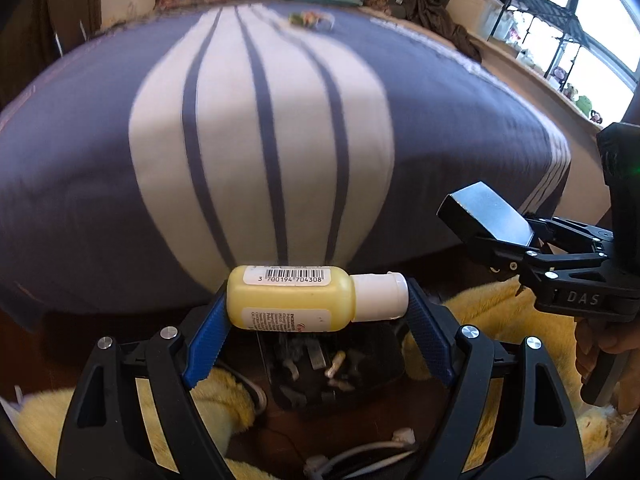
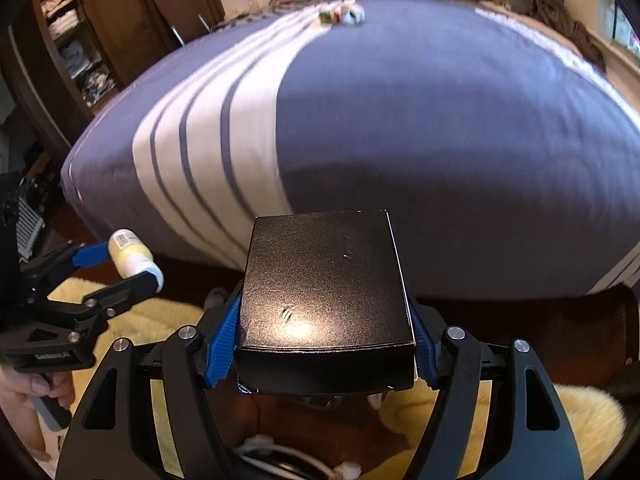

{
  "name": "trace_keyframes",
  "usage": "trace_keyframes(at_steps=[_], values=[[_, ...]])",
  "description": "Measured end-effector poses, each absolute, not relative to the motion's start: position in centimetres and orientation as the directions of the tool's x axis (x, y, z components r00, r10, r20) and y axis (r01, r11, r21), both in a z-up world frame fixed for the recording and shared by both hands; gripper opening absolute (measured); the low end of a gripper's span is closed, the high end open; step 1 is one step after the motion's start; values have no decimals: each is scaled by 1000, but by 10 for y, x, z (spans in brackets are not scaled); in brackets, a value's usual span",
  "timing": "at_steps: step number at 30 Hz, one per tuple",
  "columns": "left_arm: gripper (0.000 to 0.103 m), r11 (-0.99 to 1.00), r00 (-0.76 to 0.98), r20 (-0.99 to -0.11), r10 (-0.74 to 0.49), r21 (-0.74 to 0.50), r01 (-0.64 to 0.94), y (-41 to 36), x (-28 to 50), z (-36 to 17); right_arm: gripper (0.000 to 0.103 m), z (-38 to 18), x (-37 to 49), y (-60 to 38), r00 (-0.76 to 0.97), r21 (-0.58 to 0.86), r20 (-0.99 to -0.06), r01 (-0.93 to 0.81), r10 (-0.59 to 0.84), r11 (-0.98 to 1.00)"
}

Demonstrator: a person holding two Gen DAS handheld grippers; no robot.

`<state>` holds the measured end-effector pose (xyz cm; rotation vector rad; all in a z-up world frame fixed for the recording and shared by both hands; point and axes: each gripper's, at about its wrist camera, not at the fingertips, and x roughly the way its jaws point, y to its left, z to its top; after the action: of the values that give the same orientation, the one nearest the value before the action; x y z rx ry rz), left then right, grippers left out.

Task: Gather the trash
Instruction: 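Carry both items down to the bin and open both tools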

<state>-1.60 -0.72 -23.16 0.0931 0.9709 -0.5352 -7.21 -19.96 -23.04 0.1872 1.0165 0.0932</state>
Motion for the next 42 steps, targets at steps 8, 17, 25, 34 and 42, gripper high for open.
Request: trace_keyframes(at_steps=[8,17,25,34,42], values=[[78,880,368,-864,-344,-161,447,-12,-17,-296,71,-280,-74,-196,439,196,-886,63,149,979],[78,874,272,-914,-300,-149,462,-30,-11,-349,71,-337,-55,-193,329,216,-930,120,166,969],[78,880,199,-942,-269,-156,449,-33,5,-384,71,-369,-42,-187,262,243,-944,140,200,960],[78,880,149,-949,-279,-190,436,-35,17,-395,73,-372,-30,-182,250,275,-939,125,237,953],[87,888,162,-947,-279,-190,419,-29,15,-389,85,-366,-30,-185,275,283,-931,132,239,950]])
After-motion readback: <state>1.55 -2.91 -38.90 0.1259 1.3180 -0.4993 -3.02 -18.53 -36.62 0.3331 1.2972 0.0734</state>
